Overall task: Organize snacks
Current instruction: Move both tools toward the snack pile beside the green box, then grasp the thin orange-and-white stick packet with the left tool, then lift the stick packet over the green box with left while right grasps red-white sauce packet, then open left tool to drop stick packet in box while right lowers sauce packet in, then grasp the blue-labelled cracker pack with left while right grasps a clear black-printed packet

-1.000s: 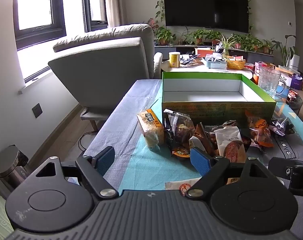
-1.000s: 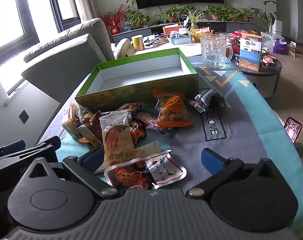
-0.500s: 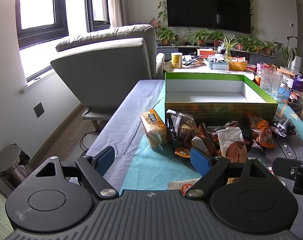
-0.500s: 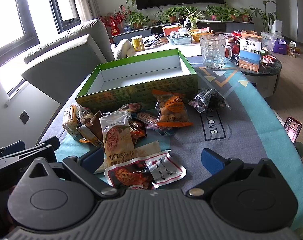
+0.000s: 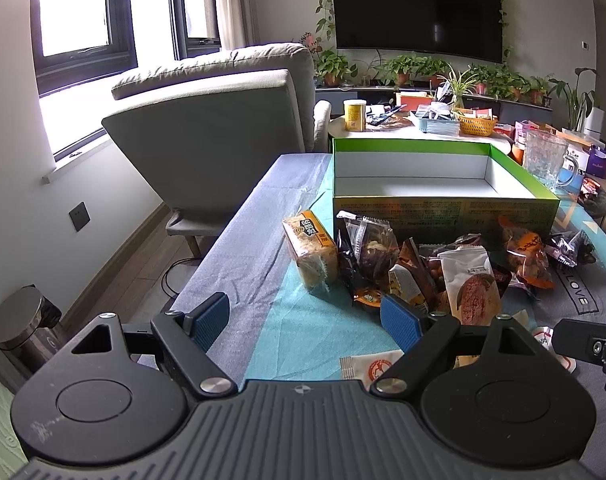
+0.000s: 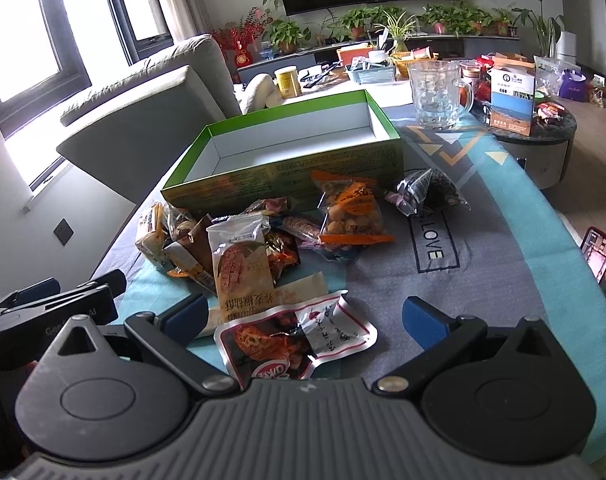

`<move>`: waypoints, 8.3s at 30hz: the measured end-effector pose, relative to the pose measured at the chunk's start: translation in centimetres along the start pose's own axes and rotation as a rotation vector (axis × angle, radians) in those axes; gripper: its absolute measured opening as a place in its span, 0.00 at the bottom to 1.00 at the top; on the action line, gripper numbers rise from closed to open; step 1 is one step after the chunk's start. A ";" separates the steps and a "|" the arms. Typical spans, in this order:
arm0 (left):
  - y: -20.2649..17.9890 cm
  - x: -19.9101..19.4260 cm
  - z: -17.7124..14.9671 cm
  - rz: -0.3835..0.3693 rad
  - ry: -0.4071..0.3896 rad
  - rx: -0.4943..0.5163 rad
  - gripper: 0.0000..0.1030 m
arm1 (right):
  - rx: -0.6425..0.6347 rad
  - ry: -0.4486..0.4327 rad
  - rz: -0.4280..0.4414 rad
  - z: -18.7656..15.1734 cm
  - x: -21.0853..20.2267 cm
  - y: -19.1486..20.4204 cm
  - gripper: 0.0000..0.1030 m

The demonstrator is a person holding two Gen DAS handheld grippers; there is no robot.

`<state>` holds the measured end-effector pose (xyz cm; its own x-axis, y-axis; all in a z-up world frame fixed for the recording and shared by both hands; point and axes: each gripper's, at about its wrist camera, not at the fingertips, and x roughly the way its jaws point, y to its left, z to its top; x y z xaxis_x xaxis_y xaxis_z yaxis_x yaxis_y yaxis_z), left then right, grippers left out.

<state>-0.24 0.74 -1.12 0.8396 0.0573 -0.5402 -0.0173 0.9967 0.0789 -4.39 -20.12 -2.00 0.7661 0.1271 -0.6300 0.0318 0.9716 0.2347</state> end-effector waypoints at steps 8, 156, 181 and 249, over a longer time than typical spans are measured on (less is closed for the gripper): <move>-0.1 0.1 -0.1 -0.002 0.005 0.005 0.79 | 0.013 0.038 -0.005 0.0 0.1 0.0 0.42; -1.8 0.5 8.9 -0.355 -0.194 -0.062 0.09 | -0.082 -0.134 0.037 4.5 -0.1 -0.6 0.41; -5.3 13.2 13.4 -0.291 -0.092 -0.014 0.09 | -0.103 -0.181 0.031 12.2 8.0 -0.2 0.41; 2.9 9.9 6.1 -0.139 0.092 -0.108 0.46 | 0.003 -0.019 -0.078 4.1 6.2 -4.9 0.42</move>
<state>11.33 3.81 -1.13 0.7847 -0.0808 -0.6146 0.0324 0.9955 -0.0894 2.85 -24.92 -4.02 0.7732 0.0475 -0.6324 0.0935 0.9777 0.1878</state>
